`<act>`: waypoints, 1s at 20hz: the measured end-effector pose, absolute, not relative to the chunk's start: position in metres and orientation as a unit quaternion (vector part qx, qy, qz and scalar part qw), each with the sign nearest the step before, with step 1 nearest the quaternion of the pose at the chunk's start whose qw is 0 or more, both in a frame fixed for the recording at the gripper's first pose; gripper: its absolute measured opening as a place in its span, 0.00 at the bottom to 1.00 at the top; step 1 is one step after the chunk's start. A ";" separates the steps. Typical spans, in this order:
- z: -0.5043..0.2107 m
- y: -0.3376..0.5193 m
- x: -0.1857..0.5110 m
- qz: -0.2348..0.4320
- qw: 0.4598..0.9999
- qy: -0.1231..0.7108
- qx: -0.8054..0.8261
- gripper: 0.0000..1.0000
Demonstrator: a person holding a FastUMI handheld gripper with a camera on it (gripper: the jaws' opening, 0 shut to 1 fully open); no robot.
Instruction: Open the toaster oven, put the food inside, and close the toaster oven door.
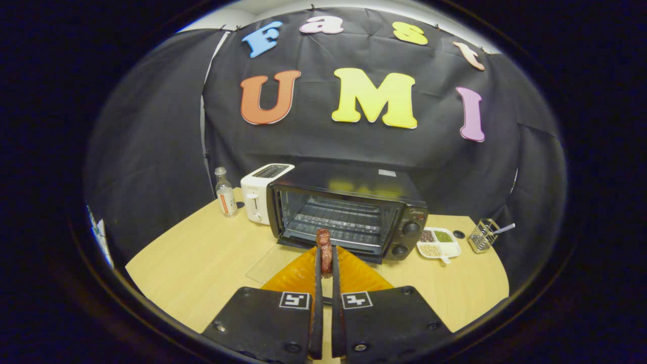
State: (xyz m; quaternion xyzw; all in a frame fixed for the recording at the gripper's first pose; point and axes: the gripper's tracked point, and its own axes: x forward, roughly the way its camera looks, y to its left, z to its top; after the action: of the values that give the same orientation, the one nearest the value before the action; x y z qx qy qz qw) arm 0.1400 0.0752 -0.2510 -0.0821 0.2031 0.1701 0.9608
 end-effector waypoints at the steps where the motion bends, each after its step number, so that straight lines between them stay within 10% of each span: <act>1: -0.259 0.082 0.147 0.169 0.961 0.205 -0.077 0.10; 20: -0.298 0.077 0.292 0.088 0.878 0.148 0.446 0.10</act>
State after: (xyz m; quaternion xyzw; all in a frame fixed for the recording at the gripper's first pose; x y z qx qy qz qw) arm 0.2919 0.0771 -0.2977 0.4460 0.1483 0.0882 0.8783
